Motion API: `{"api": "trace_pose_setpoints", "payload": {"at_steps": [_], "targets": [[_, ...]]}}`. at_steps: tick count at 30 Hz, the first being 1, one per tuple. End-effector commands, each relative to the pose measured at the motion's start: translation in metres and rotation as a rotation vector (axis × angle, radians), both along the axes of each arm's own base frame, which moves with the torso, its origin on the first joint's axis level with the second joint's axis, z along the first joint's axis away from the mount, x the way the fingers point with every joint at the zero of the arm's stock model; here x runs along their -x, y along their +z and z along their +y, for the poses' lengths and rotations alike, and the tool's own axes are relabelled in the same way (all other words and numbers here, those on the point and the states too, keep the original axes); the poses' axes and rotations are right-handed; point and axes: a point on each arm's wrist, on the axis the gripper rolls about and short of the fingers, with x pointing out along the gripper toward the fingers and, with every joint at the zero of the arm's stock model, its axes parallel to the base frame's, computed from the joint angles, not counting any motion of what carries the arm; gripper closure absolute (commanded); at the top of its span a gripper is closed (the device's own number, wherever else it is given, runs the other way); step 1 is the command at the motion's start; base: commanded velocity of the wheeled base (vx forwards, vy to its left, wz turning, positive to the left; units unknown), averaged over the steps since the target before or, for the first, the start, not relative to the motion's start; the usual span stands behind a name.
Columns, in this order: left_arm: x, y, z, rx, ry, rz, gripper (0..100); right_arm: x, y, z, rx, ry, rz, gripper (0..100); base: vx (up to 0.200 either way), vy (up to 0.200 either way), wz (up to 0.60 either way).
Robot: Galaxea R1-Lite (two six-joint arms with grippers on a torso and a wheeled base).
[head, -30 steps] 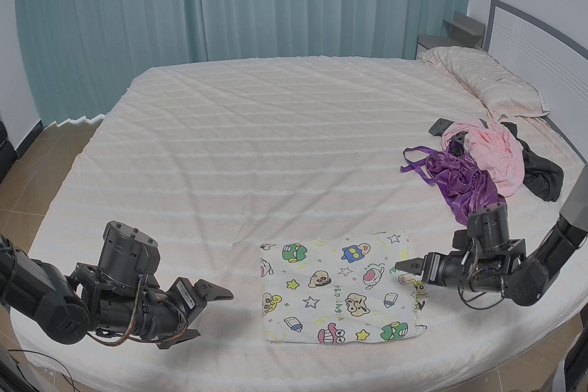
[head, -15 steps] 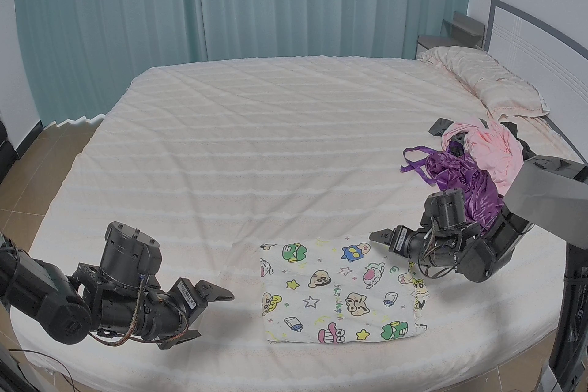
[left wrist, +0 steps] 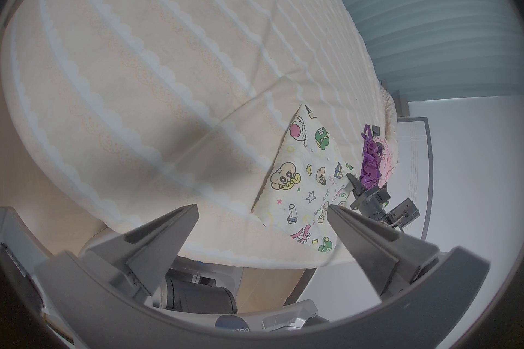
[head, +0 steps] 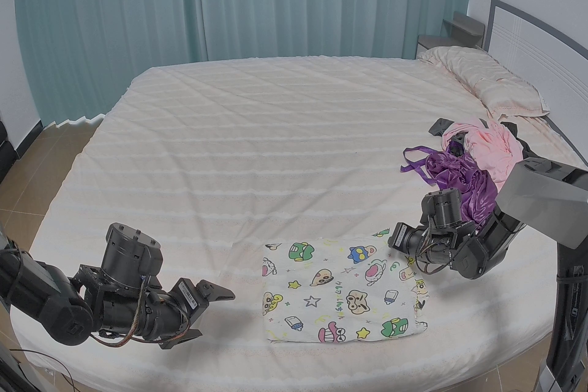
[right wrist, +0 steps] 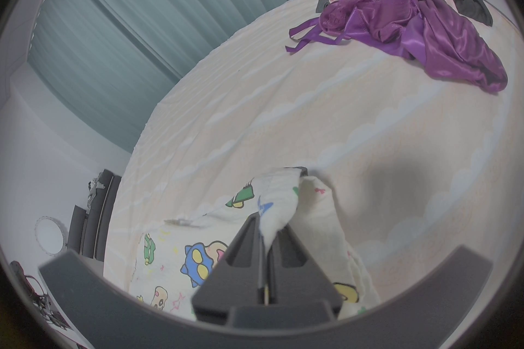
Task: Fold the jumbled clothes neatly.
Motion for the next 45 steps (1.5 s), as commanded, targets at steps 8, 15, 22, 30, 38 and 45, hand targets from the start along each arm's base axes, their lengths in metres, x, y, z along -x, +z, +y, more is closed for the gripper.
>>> {"api": "trace_pose_setpoints", "payload": {"at_steps": [8, 15, 22, 30, 38, 45], "targets": [[0.000, -0.002, -0.001, -0.003, -0.001, 0.007, 0, -0.010, 0.003, -0.009, -0.022, -0.033, -0.076, 100, 0.000, 0.000, 0.00], [-0.001, -0.003, -0.001, -0.006, -0.001, 0.012, 0, -0.007, 0.001, -0.011, -0.022, -0.031, -0.068, 0, 0.000, 0.000, 0.00], [-0.001, -0.004, -0.001, -0.006, -0.002, 0.014, 0, 0.000, 0.027, -0.031, -0.035, -0.074, -0.111, 0, 0.000, 0.000, 0.00], [-0.001, -0.003, -0.001, 0.000, -0.003, 0.014, 0, 0.057, 0.036, -0.038, -0.016, -0.049, -0.025, 0, 0.000, 0.000, 0.00], [0.000, -0.002, -0.001, 0.023, -0.025, 0.024, 0, 0.134, 0.023, -0.026, -0.090, 0.048, 0.126, 0, 0.000, 0.000, 0.00], [0.001, -0.003, -0.001, 0.021, -0.027, 0.025, 0, 0.156, 0.008, -0.031, -0.109, 0.040, 0.171, 0, 0.000, 0.000, 0.00]]}}
